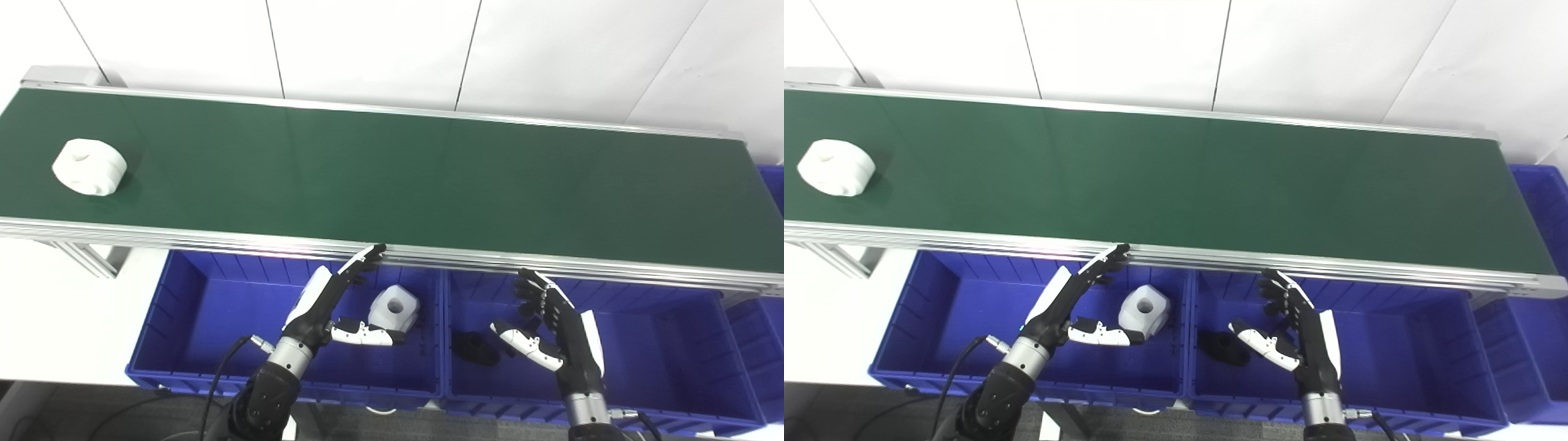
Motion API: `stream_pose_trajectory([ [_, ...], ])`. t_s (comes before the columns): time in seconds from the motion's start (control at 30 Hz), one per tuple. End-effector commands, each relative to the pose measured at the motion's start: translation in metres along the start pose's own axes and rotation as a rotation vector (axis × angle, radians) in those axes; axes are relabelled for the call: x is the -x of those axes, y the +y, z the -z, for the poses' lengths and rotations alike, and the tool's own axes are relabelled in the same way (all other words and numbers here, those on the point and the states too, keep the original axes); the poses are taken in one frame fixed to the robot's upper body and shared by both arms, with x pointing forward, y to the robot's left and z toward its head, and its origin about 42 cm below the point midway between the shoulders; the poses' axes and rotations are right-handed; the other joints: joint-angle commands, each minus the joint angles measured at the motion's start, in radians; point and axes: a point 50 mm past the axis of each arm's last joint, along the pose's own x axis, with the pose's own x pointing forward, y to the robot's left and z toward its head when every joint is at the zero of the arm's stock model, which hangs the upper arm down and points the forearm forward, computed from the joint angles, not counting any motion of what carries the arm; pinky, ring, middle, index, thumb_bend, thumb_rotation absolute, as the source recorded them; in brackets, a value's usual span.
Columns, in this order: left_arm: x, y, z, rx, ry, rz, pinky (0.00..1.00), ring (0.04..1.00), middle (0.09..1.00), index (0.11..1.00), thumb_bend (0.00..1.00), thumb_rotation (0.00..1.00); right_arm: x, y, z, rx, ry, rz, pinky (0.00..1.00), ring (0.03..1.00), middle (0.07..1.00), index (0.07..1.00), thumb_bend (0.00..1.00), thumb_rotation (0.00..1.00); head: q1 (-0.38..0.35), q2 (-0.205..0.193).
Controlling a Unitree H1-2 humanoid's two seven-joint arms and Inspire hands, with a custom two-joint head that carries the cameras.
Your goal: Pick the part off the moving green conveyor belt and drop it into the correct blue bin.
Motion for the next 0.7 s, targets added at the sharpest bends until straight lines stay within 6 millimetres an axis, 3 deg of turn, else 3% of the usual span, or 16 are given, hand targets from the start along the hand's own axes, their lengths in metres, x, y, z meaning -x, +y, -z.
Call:
stream_pose_trajectory([
  [0.0, -0.0108, 0.0042, -0.0126, -0.016, -0.056, -0.019, 0.78, 0.858, 0.897, 0.909, 0.77, 0.29, -0.0042, -0.0033, -0.0060, -0.005, -0.044, 0.005, 0.74, 0.765, 0.773, 0.805, 0.81, 0.34, 0.000, -0.002],
  [0.23, -0.0123, 0.0038, -0.0105, -0.002, -0.051, -0.023, 0.78, 0.857, 0.896, 0.908, 0.76, 0.28, -0.0051, -0.0041, -0.0042, 0.002, -0.033, 0.003, 0.74, 0.768, 0.777, 0.808, 0.81, 0.32, -0.008, -0.007],
  [0.67, -0.0127, 0.0031, -0.0084, 0.001, -0.042, -0.007, 0.76, 0.840, 0.881, 0.889, 0.75, 0.29, -0.0034, -0.0036, -0.0038, 0.004, -0.025, -0.008, 0.74, 0.782, 0.776, 0.813, 0.82, 0.38, -0.017, -0.011],
])
